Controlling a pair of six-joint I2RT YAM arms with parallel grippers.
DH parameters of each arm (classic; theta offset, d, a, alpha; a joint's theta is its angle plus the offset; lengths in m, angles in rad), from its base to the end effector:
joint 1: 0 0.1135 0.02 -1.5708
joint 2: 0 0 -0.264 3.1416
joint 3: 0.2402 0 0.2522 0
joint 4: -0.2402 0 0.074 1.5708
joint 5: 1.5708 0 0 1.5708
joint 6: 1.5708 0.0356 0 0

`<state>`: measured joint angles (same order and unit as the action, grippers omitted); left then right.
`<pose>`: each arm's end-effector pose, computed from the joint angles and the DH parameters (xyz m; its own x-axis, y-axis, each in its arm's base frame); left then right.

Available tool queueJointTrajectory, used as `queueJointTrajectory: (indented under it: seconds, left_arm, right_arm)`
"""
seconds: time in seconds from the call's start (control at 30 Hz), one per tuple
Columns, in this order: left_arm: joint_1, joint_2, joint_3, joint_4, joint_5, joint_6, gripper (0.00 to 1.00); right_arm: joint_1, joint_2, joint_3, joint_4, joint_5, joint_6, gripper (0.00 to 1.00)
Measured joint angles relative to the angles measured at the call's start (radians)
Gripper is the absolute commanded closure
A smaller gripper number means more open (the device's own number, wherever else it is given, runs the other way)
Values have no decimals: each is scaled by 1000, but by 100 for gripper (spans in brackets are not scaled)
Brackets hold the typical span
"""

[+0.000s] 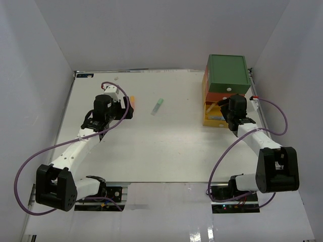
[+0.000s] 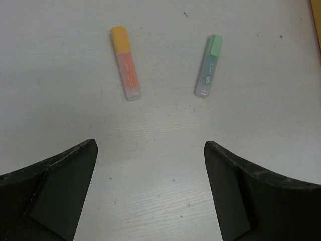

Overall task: Sort the stationery into containers
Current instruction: Place the pen in the drawer, then pick up the pen from the center of the board.

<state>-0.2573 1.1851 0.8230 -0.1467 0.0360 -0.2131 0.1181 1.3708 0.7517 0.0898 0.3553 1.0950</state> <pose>0.2576 -0.0691 0.2741 -0.5206 -0.0815 -0.8499 0.1786 0.9630 -0.2018 0.2940 0.0224 0.2247 -0.0628 0.8318 -0.5515 0.5317 0.4955 0.6868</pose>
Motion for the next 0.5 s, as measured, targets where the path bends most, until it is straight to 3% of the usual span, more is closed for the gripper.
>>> queueJointTrajectory:
  seconds: [0.17,0.27,0.33,0.5]
  left_arm:
    - [0,22,3,-6,-4,-14,2]
    - [0,37,5,-10,-5,-27,2]
    - [0,61,10,-13,-20,-48,2]
    - [0,209,92,-47,-77,-115,2]
  right_arm:
    - [0,-107,-44,37,-39,-74,20]
    - [0,-173,-79,53,-80,-167,3]
    - [0,-224,-108,62,-119,-260,9]
    - [0,-386,-196,86,-199,-459,10]
